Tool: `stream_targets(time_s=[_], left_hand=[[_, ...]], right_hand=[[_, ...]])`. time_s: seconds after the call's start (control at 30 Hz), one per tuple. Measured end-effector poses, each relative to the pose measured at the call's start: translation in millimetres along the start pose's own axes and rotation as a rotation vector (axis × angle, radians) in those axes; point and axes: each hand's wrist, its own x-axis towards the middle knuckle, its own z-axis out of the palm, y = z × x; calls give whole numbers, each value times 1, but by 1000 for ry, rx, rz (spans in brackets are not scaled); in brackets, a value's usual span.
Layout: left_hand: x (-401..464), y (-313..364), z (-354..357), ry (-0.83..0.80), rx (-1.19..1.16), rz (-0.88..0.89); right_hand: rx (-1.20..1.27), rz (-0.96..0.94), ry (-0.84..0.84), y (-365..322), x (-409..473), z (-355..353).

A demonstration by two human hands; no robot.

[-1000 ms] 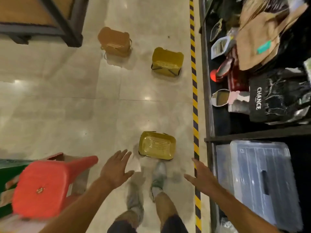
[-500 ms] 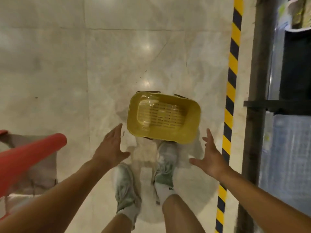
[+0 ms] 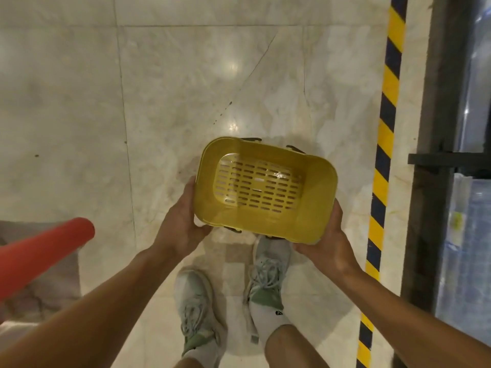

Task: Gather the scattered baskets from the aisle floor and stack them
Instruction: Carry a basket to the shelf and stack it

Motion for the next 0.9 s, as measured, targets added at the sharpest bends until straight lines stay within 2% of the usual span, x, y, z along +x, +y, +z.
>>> stream_targets(time_s=[0.2,0.47,0.6,0.67,0.9], left_hand=[[-49,56,-74,-41,31,59],[-167,212,-208,-14,-2,306],[-223,285,-266,-3,-41,396],[-252,306,-288,14,-70,447],[-353,335,-347,-40,-102,610]], right_hand=[[168,-64,57,-62,-70,-41],[261,-194,119,-188,-233,-141],[273,-236,178,-225,-315,-182],[222,-252,212,-247,-359,-196],[352,-425,326,-285,-491,-197]])
